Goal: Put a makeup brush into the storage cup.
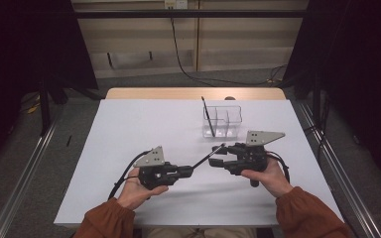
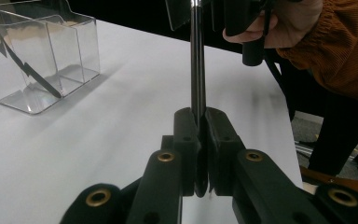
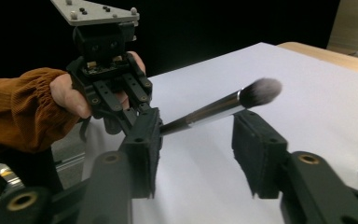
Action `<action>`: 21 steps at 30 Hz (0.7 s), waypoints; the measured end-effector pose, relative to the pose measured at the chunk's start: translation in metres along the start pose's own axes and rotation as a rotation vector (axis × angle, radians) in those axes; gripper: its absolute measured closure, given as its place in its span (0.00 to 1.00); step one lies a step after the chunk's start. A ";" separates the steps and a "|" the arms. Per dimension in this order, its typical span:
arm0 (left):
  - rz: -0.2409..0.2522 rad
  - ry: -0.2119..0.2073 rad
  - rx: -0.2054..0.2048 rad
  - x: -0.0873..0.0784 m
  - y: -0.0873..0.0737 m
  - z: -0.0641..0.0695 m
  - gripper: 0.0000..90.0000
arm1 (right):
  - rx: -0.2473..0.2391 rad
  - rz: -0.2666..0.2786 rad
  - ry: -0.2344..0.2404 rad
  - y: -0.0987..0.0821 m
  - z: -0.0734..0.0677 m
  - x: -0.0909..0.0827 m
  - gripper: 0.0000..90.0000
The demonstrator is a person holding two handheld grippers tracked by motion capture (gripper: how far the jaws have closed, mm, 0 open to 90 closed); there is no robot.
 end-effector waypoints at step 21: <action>-0.037 -0.017 0.036 0.007 -0.006 0.005 0.93 | 0.040 0.030 0.086 0.001 0.001 0.000 0.90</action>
Point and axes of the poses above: each handheld gripper's, and its own axes: x roughly forward along the jaws, y roughly out of its top, z roughly to its right, the point moved 1 cm from there along x, roughly forward along the jaws, and after that the axes turned 14 degrees about y, right-handed, at the moved point
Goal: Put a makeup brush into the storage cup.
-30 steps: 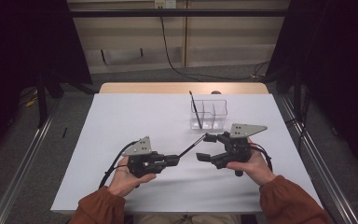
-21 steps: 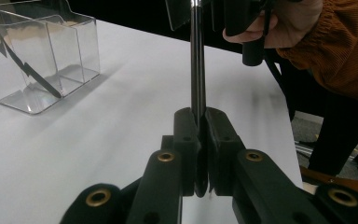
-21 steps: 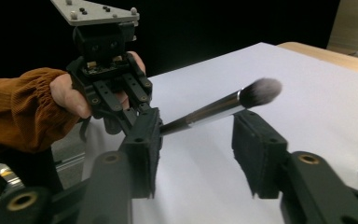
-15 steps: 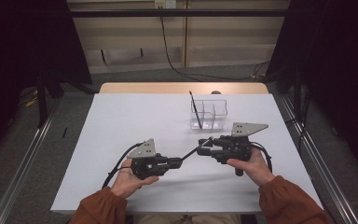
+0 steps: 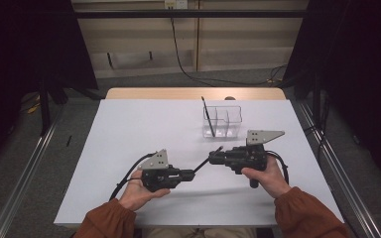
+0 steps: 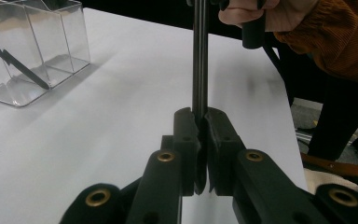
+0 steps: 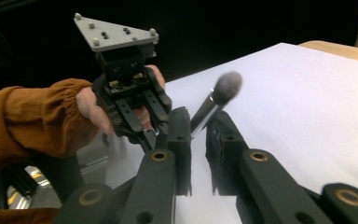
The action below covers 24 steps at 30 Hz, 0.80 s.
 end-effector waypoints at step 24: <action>0.022 0.057 -0.038 -0.003 0.001 -0.007 0.70 | 0.014 0.001 0.023 0.005 0.000 -0.002 0.93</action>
Point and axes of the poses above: each handheld gripper's, and its own axes: x roughly forward along the jaws, y roughly out of its top, z roughly to its right, the point moved 1 cm from there along x, roughly forward along the jaws, and after that the axes turned 14 degrees about y, right-handed, at the moved point
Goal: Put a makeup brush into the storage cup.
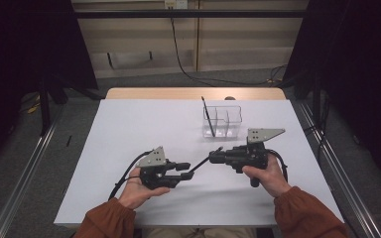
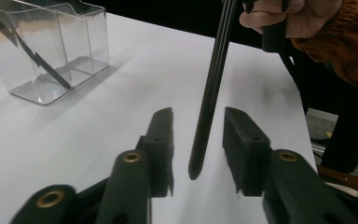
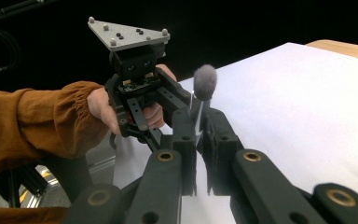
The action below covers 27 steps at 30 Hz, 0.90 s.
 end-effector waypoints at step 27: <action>0.014 0.218 -0.111 -0.035 0.003 -0.018 0.05 | 0.007 -0.029 -0.096 0.006 0.002 -0.018 0.93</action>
Point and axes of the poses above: each handheld gripper's, and its own axes: x roughly forward along the jaws, y roughly out of its top, z roughly to its right, the point moved 1 cm from there along x, roughly forward along the jaws, and after that the axes turned 14 degrees about y, right-handed, at the moved point
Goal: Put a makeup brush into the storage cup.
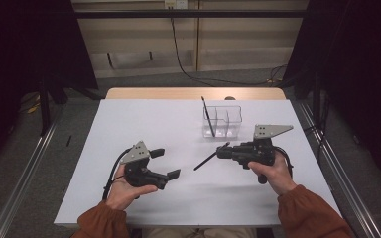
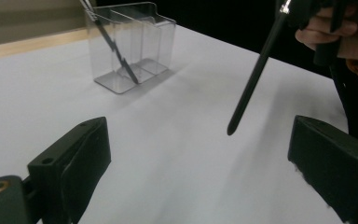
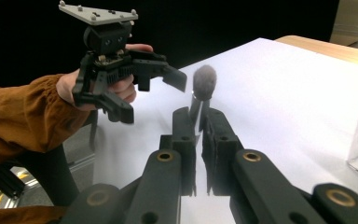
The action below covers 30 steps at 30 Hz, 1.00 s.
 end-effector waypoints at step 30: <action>0.068 0.266 -0.021 -0.060 -0.020 -0.038 0.03 | 0.021 -0.024 -0.126 0.013 0.006 -0.027 0.93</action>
Point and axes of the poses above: each handheld gripper's, and its own axes: x roughly forward along the jaws, y roughly out of its top, z roughly to its right, the point moved 1 cm from there along x, roughly forward along the jaws, and after that the axes turned 14 degrees about y, right-handed, at the moved point
